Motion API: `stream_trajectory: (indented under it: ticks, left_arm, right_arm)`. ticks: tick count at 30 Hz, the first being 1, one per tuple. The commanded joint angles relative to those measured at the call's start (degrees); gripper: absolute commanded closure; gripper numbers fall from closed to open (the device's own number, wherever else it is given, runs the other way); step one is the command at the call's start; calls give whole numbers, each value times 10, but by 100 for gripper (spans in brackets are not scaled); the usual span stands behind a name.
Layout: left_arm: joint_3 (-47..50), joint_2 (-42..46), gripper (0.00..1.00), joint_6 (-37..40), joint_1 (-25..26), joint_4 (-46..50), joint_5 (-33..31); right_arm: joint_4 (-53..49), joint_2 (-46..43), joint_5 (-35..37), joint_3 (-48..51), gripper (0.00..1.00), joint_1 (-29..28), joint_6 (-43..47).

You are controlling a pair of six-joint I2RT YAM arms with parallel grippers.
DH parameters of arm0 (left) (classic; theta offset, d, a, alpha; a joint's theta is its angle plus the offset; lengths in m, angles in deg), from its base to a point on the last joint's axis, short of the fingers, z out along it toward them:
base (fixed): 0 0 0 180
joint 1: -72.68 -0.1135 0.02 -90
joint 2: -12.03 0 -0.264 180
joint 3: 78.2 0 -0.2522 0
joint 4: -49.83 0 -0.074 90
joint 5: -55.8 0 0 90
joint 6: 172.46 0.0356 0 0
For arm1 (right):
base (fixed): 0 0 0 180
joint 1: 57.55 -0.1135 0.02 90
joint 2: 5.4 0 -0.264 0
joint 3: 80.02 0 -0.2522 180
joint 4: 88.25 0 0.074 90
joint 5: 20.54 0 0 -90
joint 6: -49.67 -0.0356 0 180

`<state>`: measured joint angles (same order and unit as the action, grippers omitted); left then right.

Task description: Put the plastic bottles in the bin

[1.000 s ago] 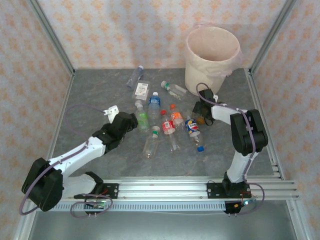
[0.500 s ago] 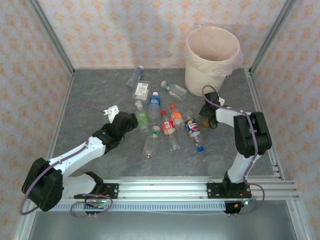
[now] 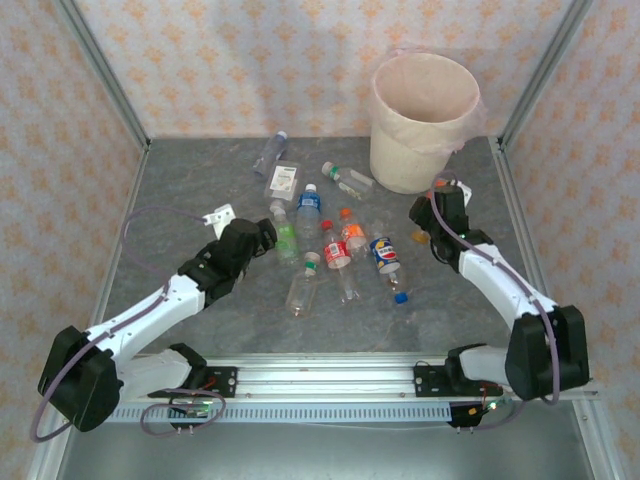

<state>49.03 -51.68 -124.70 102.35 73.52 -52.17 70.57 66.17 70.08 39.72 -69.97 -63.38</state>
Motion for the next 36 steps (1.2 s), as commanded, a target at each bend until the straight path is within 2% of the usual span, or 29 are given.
stream_trajectory:
  ticks: [1,5,9,15,20,23,27,29,32,36]
  left_arm:
    - [-17,12,0,-13,-9,6,-1]
    - [-19,25,0,-23,-13,9,6]
    - [-23,31,0,-27,-16,17,7]
    - [-22,40,0,-39,-20,30,1]
    - [-1,66,0,-55,-21,40,-9]
    - [12,90,0,-64,-22,45,-23]
    - [30,126,0,-72,-23,55,-42]
    - [44,148,0,-79,-23,61,-59]
    - [60,178,0,-95,-24,73,-84]
    - [78,224,0,-106,-23,83,-112]
  right_arm:
    - [37,-34,-4,-23,48,-6,14]
    - [92,-88,41,-42,49,-6,28]
    - [141,-81,42,-98,50,-7,55]
    - [105,42,33,-280,48,13,115]
    - [16,178,8,-481,48,40,144]
    - [23,242,37,-537,48,51,181]
    - [-23,321,44,-633,48,84,195]
    - [-30,354,60,-670,48,91,235]
    - [-54,399,45,-723,48,101,277]
    - [-137,470,35,-839,47,104,329]
